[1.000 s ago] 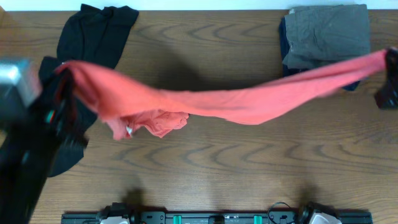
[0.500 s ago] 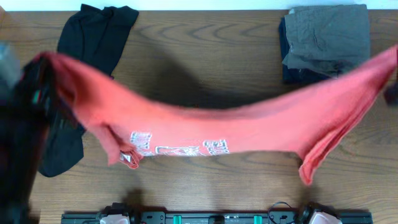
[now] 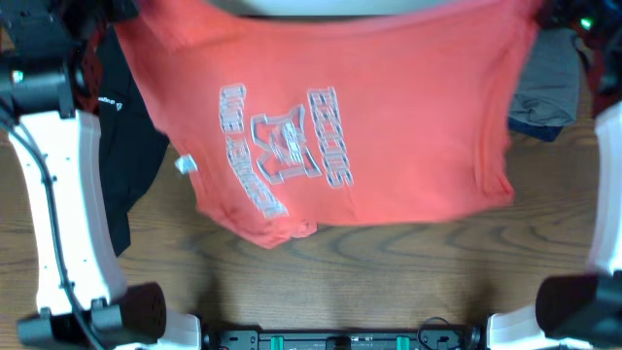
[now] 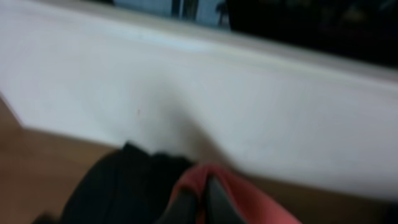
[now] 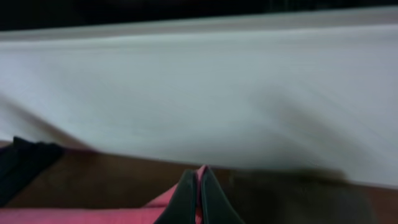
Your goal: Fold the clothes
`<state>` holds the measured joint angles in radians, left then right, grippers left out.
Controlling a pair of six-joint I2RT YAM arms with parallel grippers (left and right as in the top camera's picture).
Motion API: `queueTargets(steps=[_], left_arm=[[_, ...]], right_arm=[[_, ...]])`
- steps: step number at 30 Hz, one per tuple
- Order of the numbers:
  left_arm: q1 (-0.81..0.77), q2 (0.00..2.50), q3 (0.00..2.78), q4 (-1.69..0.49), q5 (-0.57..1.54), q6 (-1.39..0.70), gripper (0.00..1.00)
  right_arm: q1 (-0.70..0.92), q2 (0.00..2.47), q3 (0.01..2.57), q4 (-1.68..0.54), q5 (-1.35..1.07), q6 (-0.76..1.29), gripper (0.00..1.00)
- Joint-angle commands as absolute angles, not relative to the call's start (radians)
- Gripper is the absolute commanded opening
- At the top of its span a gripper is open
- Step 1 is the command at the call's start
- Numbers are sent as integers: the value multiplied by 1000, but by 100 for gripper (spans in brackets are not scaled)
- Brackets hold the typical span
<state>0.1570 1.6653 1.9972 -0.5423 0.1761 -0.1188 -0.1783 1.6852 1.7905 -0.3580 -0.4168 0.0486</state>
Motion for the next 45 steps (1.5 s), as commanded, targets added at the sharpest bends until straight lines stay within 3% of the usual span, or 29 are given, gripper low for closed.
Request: queueTargets(steps=[1, 14, 29, 45], left_arm=[[176, 1635, 2035, -429, 254, -171, 6], [213, 1634, 2252, -375, 252, -134, 6], [231, 1716, 2241, -1051, 253, 60, 6], [231, 1492, 2242, -1479, 201, 104, 6]], right_arm=[[-152, 1669, 1880, -282, -353, 98, 1], [-149, 1711, 2054, -213, -380, 104, 1], [-100, 1913, 2054, -524, -529, 14, 1], [-111, 1637, 2054, -1025, -523, -105, 1]])
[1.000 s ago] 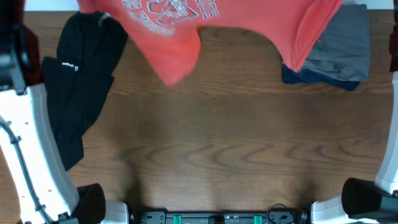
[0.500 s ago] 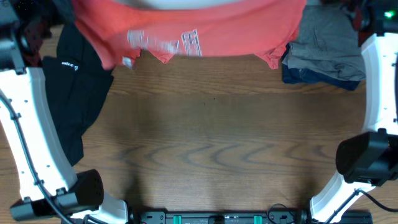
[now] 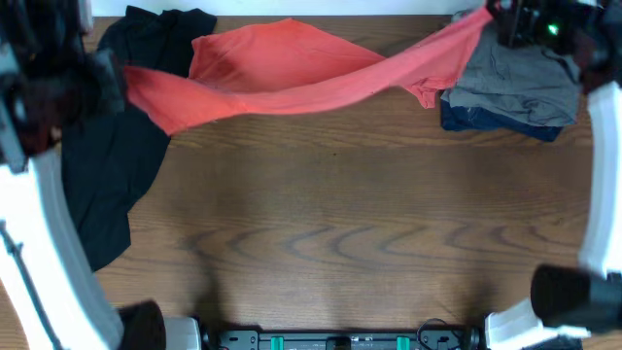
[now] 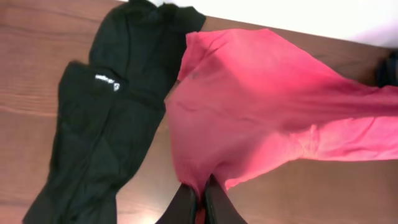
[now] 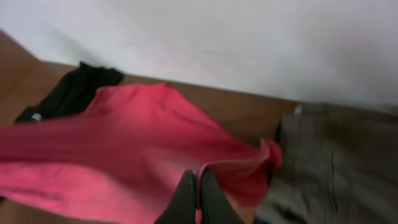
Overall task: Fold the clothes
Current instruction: 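Lay the shirt down flat, pulling both grippers toward the front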
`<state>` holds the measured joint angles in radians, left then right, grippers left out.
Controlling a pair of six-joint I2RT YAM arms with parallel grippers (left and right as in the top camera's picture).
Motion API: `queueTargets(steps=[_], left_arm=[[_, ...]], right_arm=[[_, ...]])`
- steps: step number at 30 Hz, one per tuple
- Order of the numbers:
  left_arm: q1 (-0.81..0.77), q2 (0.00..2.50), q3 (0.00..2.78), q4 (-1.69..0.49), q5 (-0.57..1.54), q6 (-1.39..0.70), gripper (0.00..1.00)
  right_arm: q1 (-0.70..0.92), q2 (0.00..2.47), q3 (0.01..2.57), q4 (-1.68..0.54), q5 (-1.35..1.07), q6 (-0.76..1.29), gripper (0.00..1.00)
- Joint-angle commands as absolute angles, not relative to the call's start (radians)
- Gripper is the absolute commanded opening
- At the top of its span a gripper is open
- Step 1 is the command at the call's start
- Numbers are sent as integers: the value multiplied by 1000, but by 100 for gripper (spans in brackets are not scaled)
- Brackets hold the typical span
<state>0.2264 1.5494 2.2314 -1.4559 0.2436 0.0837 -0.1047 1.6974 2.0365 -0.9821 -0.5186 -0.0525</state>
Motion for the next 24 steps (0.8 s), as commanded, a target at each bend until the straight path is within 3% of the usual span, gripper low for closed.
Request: queueTargets(steps=[1, 9, 24], left_arm=[[231, 1475, 2242, -1492, 195, 104, 6], [231, 1393, 2241, -1575, 190, 105, 6], [231, 1314, 2242, -1541, 191, 100, 6]], right_arm=[[-111, 1625, 2054, -1058, -521, -117, 1], [-111, 1597, 2054, -1244, -517, -160, 1], [-111, 1435, 2055, -1213, -511, -165, 1]])
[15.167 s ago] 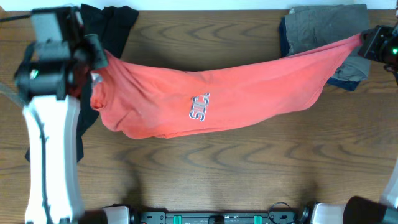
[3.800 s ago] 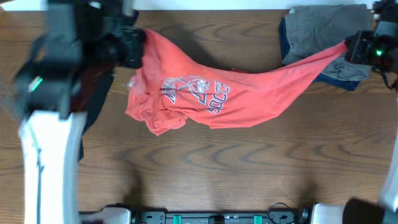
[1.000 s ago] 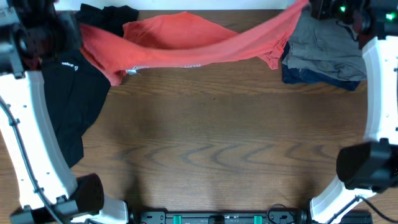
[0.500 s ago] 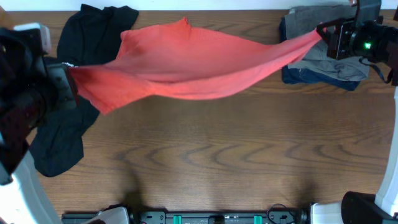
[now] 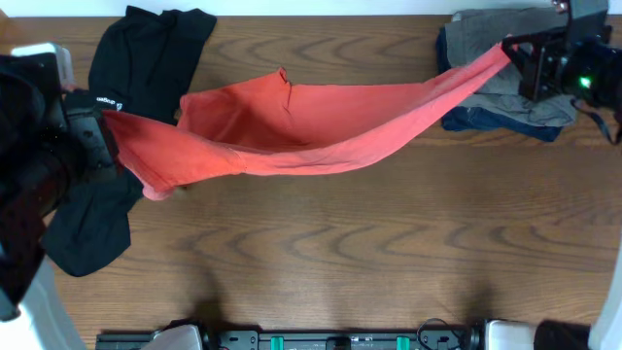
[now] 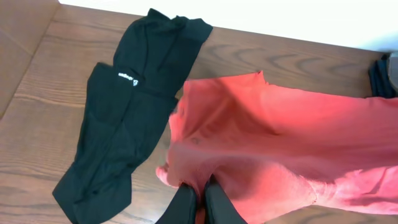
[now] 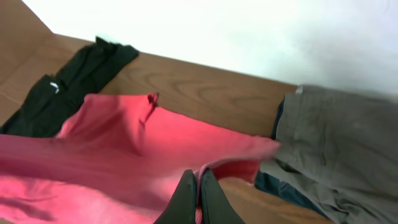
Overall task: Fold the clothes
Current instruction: 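Lay the shirt down flat, pulling both grippers toward the front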
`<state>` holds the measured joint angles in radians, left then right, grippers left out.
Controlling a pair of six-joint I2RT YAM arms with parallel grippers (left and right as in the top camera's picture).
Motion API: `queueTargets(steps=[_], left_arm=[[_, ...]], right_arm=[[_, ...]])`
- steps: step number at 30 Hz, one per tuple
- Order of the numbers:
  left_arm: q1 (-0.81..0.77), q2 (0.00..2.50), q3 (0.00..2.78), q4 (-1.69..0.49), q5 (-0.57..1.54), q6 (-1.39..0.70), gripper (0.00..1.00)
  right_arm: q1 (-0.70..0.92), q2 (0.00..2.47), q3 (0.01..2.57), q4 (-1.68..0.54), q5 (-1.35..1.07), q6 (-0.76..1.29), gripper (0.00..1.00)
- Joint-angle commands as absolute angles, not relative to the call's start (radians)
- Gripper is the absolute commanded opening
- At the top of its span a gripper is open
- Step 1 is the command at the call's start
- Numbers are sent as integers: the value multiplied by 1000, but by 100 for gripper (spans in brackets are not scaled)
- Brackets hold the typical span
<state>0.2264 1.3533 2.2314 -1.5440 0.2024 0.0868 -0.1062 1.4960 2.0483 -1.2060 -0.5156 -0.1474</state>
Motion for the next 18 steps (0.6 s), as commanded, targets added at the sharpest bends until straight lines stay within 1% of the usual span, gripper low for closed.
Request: queueTargets(steps=[1, 6, 10, 14, 18], left_arm=[[231, 1301, 2242, -1544, 191, 92, 6], [231, 1267, 2242, -1622, 191, 47, 6], [231, 1273, 2222, -1689, 191, 33, 6], [231, 1267, 2124, -1689, 191, 5, 6], [231, 1267, 1985, -1689, 190, 2, 6]], right_arm=[[-111, 1423, 2055, -1228, -508, -162, 1], [-111, 1408, 2054, -1365, -501, -162, 1], [-111, 1427, 2043, -1487, -441, -162, 1], [-111, 1436, 1995, -1585, -360, -152, 1], [-111, 1435, 1919, -1615, -335, -132, 1]])
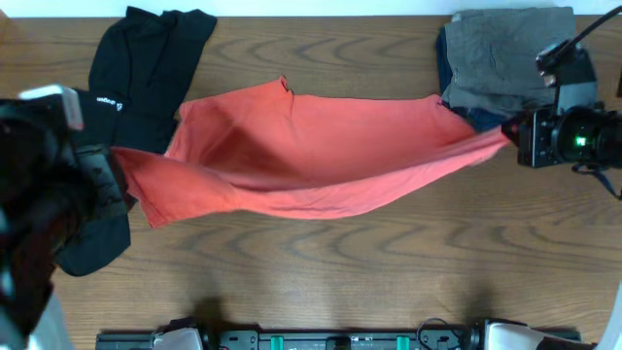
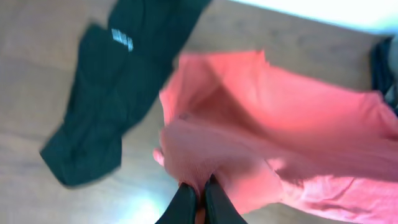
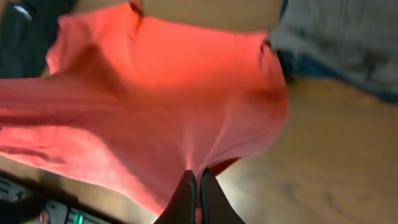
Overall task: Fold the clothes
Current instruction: 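Lay the shirt down flat, pulling both grippers toward the front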
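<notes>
A coral-red T-shirt point(image 1: 301, 156) stretches across the middle of the table, its far edge resting on the wood. My left gripper point(image 1: 115, 156) is shut on its left corner, seen in the left wrist view with the cloth point(image 2: 249, 143) bunched at the fingertips point(image 2: 199, 190). At the right, my right gripper point(image 1: 507, 136) is shut on the shirt's other corner; the right wrist view shows the shirt point(image 3: 161, 99) fanning out from the closed fingertips point(image 3: 198, 180). Both held corners sit above the table.
A black garment point(image 1: 136, 87) lies spread at the back left, partly under the left arm. A folded stack of grey and dark blue clothes point(image 1: 505, 49) sits at the back right. Bare wood table point(image 1: 340, 262) fills the front half.
Both grippers have moved toward the front of the table with the shirt's corners. More of the shirt now lies spread flat on the wood, and it hangs less.
First the shirt was held up high by both grippers, its printed front facing the overhead camera. Then it was lowered and stretched as a twisted band near the back edge. It then sagged over the table, and now lies broader across the middle.
</notes>
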`<state>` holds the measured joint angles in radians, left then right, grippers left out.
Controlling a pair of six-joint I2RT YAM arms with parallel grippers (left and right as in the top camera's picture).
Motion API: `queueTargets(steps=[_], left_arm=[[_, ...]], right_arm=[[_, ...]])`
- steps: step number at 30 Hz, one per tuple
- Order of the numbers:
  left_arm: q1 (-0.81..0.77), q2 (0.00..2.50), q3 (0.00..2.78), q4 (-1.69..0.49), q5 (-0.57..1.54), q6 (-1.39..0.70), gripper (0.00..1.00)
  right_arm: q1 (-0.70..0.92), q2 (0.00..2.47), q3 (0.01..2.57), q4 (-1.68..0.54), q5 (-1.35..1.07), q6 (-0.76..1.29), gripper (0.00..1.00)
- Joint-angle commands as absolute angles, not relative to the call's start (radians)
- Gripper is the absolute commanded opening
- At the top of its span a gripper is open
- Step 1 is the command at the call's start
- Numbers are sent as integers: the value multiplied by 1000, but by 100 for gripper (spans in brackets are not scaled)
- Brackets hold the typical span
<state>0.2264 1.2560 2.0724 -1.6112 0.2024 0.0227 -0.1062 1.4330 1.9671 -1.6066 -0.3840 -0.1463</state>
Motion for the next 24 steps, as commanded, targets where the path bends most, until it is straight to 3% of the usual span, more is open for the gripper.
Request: queueTargets(steps=[1, 8, 24], left_arm=[[231, 1267, 1948, -1689, 190, 2, 6], [231, 1267, 1701, -1617, 108, -20, 6], [231, 1388, 1273, -1088, 93, -48, 6]], right_arm=[[-111, 1435, 1893, -1615, -326, -118, 1], [-115, 1436, 1647, -1530, -258, -64, 1], [-141, 1471, 1269, -1057, -250, -56, 1]])
